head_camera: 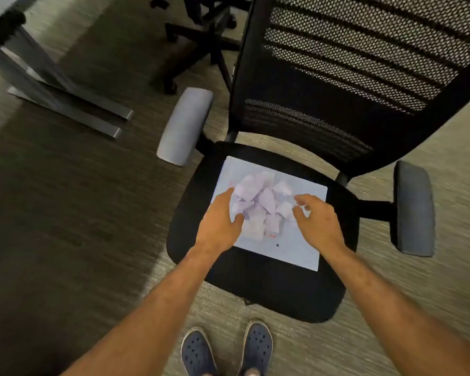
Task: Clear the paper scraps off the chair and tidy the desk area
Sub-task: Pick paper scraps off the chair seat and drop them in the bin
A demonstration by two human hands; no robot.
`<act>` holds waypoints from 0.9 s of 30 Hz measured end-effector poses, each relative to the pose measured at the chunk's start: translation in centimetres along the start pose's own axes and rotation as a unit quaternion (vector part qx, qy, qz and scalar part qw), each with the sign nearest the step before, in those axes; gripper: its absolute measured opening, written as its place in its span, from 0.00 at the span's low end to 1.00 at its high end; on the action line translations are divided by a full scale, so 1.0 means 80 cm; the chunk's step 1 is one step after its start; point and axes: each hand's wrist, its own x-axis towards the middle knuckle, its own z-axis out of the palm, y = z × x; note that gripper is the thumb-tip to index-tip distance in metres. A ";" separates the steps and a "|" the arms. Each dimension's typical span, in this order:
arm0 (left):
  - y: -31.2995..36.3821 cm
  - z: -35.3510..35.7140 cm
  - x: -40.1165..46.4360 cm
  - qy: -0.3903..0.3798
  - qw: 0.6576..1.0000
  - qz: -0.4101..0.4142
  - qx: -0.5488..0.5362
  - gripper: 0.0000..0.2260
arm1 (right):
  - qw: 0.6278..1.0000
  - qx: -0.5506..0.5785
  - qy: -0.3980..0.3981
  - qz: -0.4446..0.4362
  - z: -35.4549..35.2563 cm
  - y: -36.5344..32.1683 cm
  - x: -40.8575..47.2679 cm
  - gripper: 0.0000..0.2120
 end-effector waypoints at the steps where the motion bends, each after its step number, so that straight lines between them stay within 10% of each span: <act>1: -0.004 0.009 0.016 0.005 1.000 0.006 0.013 0.24 | 1.000 -0.012 -0.005 0.023 0.009 0.012 0.006 0.16; 20: -0.028 0.101 0.175 -0.126 0.918 0.081 0.368 0.30 | 0.977 -0.178 -0.100 0.057 0.125 0.030 0.052 0.52; 27: -0.030 0.107 0.162 -0.091 0.945 0.073 0.305 0.28 | 0.982 -0.171 -0.077 0.024 0.138 0.033 0.051 0.37</act>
